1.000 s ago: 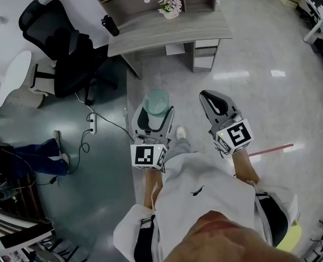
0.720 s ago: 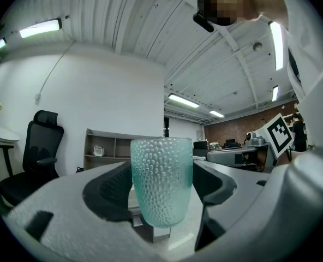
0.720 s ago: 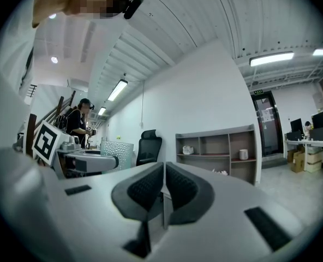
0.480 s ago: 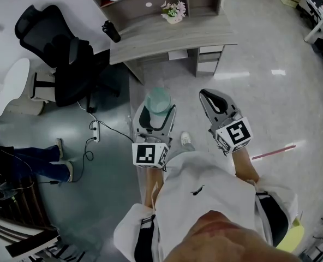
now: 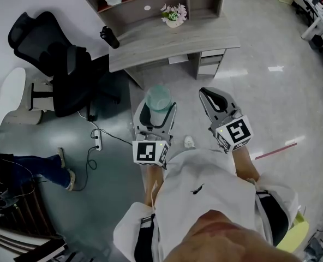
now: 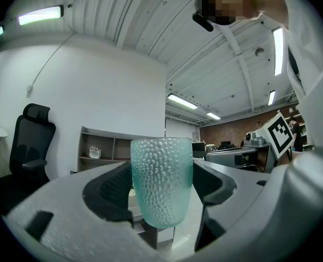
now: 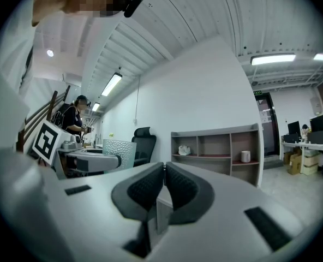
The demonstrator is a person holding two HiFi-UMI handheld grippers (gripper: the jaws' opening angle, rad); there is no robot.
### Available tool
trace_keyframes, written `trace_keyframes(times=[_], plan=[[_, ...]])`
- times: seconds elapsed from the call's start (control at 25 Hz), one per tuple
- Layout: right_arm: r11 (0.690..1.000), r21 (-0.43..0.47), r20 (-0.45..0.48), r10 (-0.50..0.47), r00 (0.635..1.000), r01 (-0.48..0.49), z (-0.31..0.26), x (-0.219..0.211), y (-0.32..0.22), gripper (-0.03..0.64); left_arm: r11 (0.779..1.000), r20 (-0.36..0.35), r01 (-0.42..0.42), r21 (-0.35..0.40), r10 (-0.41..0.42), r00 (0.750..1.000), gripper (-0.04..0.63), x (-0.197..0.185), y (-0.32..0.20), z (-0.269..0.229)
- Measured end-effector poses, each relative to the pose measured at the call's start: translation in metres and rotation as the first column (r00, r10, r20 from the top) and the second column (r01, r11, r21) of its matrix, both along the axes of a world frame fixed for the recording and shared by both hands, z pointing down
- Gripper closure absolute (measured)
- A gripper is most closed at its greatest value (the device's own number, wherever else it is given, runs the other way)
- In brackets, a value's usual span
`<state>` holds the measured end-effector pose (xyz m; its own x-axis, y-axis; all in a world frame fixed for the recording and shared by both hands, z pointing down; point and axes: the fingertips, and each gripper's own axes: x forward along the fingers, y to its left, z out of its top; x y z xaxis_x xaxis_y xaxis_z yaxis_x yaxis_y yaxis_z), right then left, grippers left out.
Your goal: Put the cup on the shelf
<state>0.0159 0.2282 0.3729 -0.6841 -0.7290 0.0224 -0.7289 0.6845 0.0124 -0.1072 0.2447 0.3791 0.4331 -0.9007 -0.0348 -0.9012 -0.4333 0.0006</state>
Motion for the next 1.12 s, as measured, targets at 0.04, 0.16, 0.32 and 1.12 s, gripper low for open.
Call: trace_keyframes(times=[0.04,0.16,0.32,1.12], plan=[[1.0,0.001,-0.001,0.004,1.0,-0.004,0.0,-0.003,-0.003,0.581,1.0,0.0,-0.007,0.0,0.007,1.0,0.233,-0.003,-0.003,0.0],[1.0,-0.003,0.002,0.023,1.0,-0.023,0.002,-0.01,-0.01,0.581,1.0,-0.001,-0.027,0.003,0.027,1.0,0.233,-0.009,-0.012,0.0],[0.999,-0.003,-0.006,0.033,0.999,-0.033,0.006,-0.016,-0.019,0.581,0.999,-0.007,-0.038,0.007,0.038,0.999,0.233,-0.015,-0.025,0.0],[0.999,-0.015,-0.003,0.037,0.999,-0.037,0.011,-0.014,-0.084,0.581,0.999,-0.009,-0.039,0.0,0.039,0.999,0.233,-0.011,-0.09,0.007]])
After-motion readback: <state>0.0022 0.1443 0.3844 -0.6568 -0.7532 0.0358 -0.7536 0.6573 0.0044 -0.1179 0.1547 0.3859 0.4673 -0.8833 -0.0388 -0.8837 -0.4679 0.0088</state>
